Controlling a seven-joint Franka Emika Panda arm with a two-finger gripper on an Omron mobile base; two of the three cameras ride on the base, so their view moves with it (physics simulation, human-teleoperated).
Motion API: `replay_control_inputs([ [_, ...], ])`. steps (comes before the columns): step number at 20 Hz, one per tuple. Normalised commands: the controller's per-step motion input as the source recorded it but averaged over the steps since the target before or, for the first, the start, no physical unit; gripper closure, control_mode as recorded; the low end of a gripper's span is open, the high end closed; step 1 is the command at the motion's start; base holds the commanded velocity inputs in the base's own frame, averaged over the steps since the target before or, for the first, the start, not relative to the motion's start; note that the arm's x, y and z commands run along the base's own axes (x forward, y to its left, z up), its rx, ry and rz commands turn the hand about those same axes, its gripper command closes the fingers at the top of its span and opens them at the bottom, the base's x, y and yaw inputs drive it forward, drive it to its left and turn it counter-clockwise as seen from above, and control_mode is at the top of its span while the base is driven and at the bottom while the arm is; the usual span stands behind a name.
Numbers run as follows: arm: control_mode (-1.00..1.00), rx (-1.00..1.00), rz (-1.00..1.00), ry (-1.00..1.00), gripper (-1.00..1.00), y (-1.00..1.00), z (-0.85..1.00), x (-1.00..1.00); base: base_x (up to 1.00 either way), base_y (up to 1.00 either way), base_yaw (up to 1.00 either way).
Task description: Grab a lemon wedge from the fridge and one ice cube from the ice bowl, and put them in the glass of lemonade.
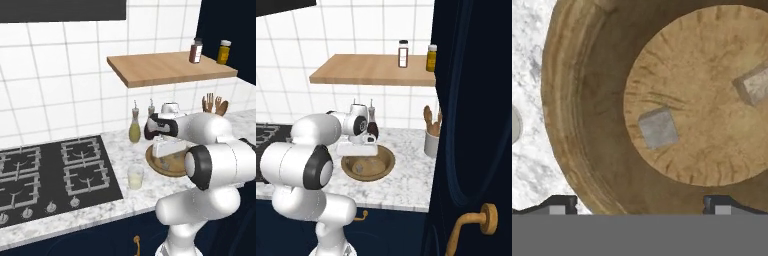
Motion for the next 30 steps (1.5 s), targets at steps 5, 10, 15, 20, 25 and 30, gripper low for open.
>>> replay_control_inputs([
  [5,-1.0,0.05,0.1,0.0,-1.0,-0.03,-0.62,0.18,0.0,0.0,0.0],
  [10,-1.0,0.11,0.05,0.0,-1.0,-0.26,-0.32,0.39,0.0,0.0,0.0],
  [15,-1.0,0.04,0.03,0.0,-1.0,-0.17,-0.02,0.26,0.0,0.0,0.0],
  [20,-1.0,0.0,0.0,0.0,-1.0,0.0,-0.13,0.2,0.0,0.0,0.0],
  [25,-1.0,0.01,0.07,0.0,-1.0,0.0,-0.13,-0.45,0.0,0.0,0.0],
  [30,-1.0,0.0,0.05,-0.02,-1.0,0.02,-0.18,-0.14,0.0,0.0,0.0],
])
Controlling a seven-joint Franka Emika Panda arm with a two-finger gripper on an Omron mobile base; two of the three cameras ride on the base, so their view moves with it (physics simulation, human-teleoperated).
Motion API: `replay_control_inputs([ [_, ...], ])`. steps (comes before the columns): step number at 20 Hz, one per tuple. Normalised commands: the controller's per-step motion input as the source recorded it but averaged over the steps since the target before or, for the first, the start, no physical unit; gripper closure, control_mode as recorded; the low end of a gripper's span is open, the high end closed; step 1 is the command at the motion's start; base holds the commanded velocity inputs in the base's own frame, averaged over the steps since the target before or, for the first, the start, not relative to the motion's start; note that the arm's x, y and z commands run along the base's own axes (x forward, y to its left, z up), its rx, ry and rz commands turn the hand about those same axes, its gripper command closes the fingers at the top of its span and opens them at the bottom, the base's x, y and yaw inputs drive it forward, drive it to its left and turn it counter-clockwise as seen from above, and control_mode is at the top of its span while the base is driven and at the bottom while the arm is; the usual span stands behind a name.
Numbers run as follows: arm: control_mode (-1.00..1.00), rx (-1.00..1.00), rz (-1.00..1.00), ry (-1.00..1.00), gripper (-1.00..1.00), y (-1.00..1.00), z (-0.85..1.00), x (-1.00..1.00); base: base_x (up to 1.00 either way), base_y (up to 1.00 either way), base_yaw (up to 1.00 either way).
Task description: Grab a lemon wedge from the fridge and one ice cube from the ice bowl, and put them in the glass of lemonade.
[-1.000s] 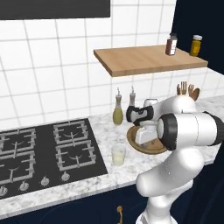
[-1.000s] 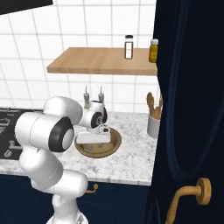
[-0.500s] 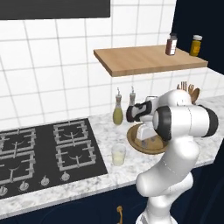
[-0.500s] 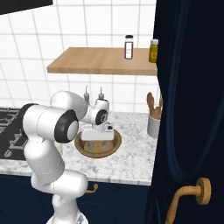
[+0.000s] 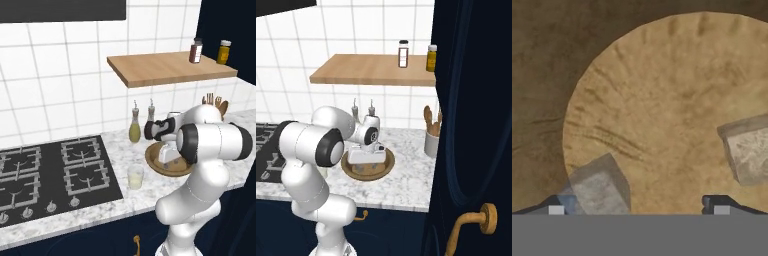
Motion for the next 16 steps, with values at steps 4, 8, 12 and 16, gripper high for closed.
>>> replay_control_inputs([
  [4,-1.0,0.02,0.07,-0.06,-1.0,0.0,-0.28,0.03,0.0,0.0,0.0],
  [8,-1.0,0.05,0.13,-0.03,-1.0,0.04,-0.38,0.0,0.0,0.0,0.0],
  [12,-1.0,0.01,0.14,-0.04,-1.0,0.24,-0.02,0.0,0.0,0.0,0.0],
  [16,-1.0,0.0,0.1,-0.02,-1.0,0.32,-0.03,-0.14,0.0,0.0,0.0],
])
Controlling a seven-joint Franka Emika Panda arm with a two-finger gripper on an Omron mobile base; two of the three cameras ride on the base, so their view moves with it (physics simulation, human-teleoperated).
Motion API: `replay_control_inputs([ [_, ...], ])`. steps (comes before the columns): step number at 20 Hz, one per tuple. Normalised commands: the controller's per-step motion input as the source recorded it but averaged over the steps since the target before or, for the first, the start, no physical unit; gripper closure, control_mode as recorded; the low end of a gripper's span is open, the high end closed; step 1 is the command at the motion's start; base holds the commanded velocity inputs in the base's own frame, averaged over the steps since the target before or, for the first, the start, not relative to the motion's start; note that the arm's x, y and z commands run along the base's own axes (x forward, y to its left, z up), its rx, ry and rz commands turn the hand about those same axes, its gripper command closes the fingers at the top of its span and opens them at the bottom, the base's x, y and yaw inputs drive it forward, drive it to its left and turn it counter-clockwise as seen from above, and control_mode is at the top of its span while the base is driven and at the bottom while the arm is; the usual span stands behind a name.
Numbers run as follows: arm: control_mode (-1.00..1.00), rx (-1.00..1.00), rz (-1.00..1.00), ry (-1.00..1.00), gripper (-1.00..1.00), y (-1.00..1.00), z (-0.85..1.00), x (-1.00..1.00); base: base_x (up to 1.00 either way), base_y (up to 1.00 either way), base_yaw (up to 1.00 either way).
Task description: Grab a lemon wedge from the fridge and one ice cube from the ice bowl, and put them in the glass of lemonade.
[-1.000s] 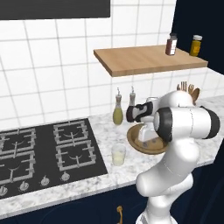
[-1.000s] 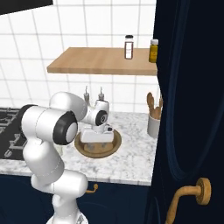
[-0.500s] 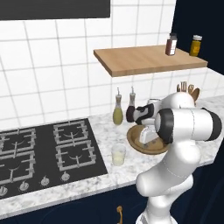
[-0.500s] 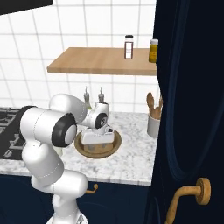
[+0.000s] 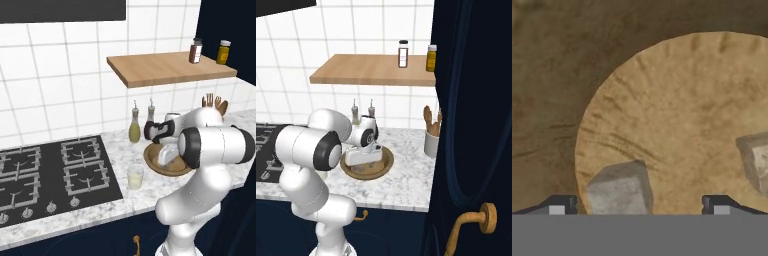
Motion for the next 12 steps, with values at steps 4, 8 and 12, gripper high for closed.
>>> replay_control_inputs([
  [4,-1.0,0.0,0.06,0.0,-1.0,0.17,-0.02,-0.01,0.0,0.0,0.0],
  [8,-1.0,0.0,0.05,0.0,-1.0,0.03,-0.21,0.0,0.0,0.0,0.0],
  [12,-1.0,0.0,0.04,0.01,1.0,0.0,-0.17,0.0,0.0,0.0,0.0],
])
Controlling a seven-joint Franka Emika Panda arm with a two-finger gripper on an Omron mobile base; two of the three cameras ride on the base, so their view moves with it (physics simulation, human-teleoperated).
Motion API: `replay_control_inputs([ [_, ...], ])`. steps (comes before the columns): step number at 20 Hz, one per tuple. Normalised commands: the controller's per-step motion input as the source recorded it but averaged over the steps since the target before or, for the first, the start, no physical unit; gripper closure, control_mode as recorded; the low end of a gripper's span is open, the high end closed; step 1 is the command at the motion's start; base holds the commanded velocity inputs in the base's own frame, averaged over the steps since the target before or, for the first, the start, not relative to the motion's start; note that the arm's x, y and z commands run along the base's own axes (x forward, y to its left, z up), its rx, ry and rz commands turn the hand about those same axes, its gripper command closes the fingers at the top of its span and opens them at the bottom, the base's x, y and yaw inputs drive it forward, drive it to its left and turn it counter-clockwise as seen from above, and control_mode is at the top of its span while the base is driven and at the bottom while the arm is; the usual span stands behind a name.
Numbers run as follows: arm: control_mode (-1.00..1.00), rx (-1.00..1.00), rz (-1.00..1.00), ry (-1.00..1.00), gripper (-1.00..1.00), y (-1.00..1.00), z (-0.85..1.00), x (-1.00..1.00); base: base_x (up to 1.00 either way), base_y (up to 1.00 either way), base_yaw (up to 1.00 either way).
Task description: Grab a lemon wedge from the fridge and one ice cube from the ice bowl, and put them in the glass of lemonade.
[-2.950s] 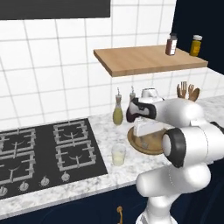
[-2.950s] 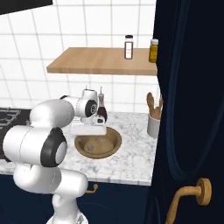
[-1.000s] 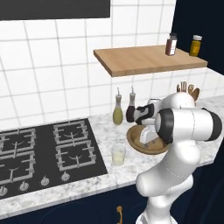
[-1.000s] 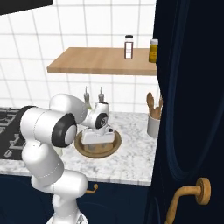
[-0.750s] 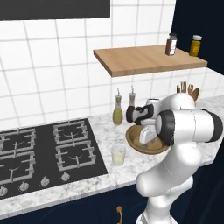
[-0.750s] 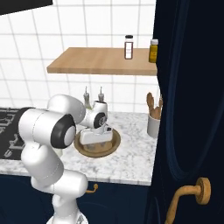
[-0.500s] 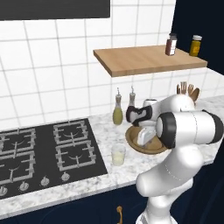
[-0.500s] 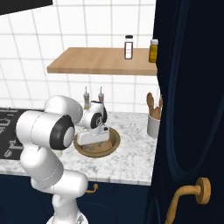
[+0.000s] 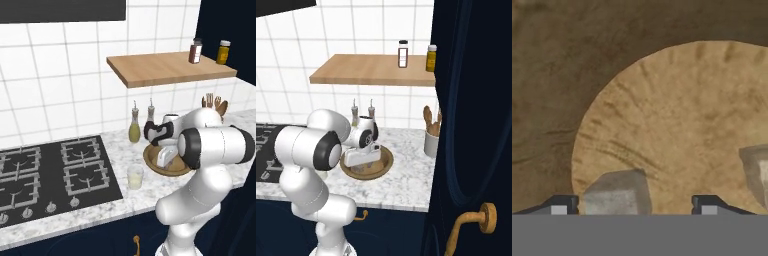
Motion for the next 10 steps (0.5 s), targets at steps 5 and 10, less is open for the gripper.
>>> replay_control_inputs([
  [5,-1.0,0.0,0.02,0.02,1.0,0.0,-0.03,-0.03,0.0,0.0,0.0],
  [10,-1.0,0.0,0.01,0.0,1.0,0.0,0.0,-0.14,0.0,0.0,0.0],
])
